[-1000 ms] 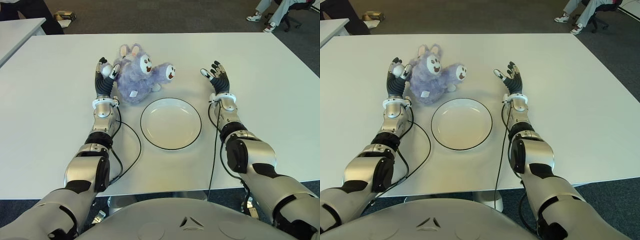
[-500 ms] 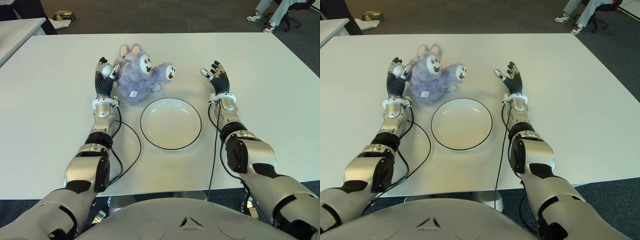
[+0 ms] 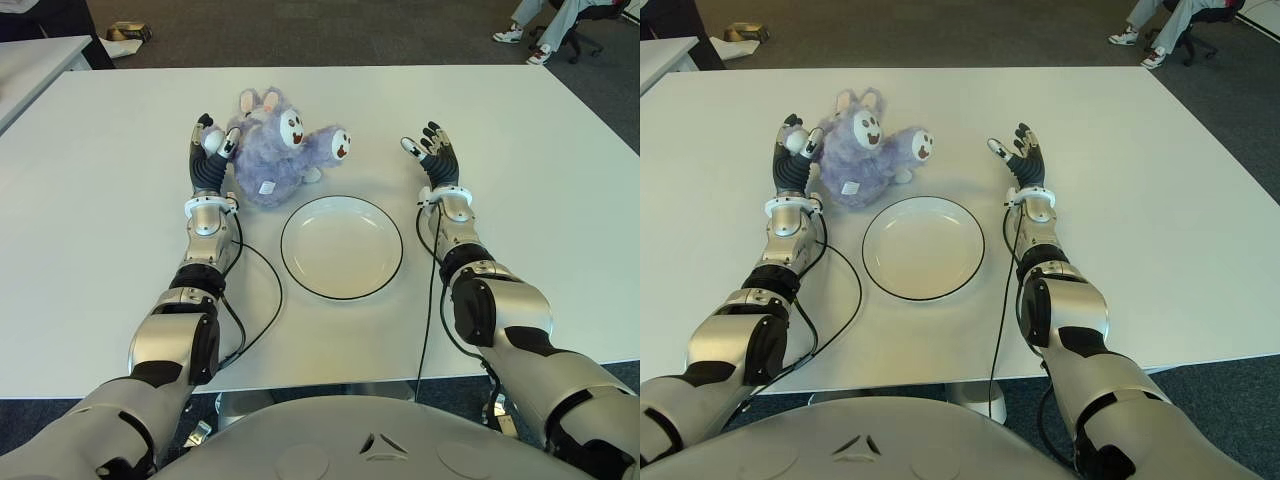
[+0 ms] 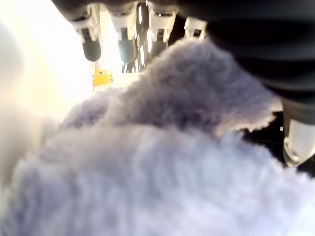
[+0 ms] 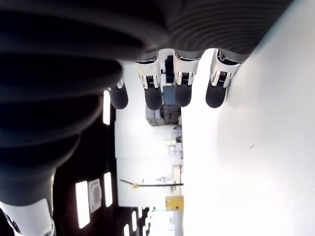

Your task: Put the doll into the plate.

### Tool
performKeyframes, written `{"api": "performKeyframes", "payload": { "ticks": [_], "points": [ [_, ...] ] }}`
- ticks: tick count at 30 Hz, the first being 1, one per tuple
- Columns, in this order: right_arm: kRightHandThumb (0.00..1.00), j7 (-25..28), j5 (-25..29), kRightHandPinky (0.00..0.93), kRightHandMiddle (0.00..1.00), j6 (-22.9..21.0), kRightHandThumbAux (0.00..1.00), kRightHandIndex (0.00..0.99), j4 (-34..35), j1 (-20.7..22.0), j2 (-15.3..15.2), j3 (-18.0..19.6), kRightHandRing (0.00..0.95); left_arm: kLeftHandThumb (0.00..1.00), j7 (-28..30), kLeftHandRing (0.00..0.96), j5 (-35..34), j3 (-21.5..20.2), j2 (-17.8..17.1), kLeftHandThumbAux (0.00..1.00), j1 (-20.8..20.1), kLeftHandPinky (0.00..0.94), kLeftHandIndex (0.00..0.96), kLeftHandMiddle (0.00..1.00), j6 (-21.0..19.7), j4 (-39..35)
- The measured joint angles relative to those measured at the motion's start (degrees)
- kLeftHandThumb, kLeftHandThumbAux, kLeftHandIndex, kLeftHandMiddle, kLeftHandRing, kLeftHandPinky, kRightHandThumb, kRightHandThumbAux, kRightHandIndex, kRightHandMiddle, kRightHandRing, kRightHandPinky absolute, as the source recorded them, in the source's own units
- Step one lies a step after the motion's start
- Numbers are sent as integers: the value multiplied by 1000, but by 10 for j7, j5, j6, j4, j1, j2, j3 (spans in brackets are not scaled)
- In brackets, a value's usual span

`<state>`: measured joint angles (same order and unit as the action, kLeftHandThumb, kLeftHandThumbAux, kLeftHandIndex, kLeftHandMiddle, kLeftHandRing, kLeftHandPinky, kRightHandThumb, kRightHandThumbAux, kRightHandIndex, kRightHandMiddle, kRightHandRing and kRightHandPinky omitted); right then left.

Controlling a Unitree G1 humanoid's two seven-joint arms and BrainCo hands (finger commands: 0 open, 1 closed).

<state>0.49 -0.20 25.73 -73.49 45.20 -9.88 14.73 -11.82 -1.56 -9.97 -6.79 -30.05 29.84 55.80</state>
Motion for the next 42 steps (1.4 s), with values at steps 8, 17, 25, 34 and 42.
{"api": "performKeyframes", "payload": {
  "ticks": [8,17,25,34,42],
  "points": [
    [65,0,0,32,27,0,678,17,0,0,1,0,24,0,0,48,0,0,0,472,-1,0,0,80,0,2],
    [61,0,0,33,28,0,685,18,0,0,1,-1,25,0,0,59,0,0,0,472,-3,0,0,89,0,6],
    [56,0,0,32,28,0,684,17,0,0,1,-1,25,0,0,54,0,0,0,470,-3,4,0,80,0,7],
    [58,0,0,34,30,0,685,17,0,0,2,-2,27,0,0,61,0,-1,0,476,-3,3,0,92,0,7],
    [59,0,0,34,29,0,685,17,0,0,2,-2,26,0,0,63,0,-1,0,479,-3,0,0,98,0,6]
  ]
}}
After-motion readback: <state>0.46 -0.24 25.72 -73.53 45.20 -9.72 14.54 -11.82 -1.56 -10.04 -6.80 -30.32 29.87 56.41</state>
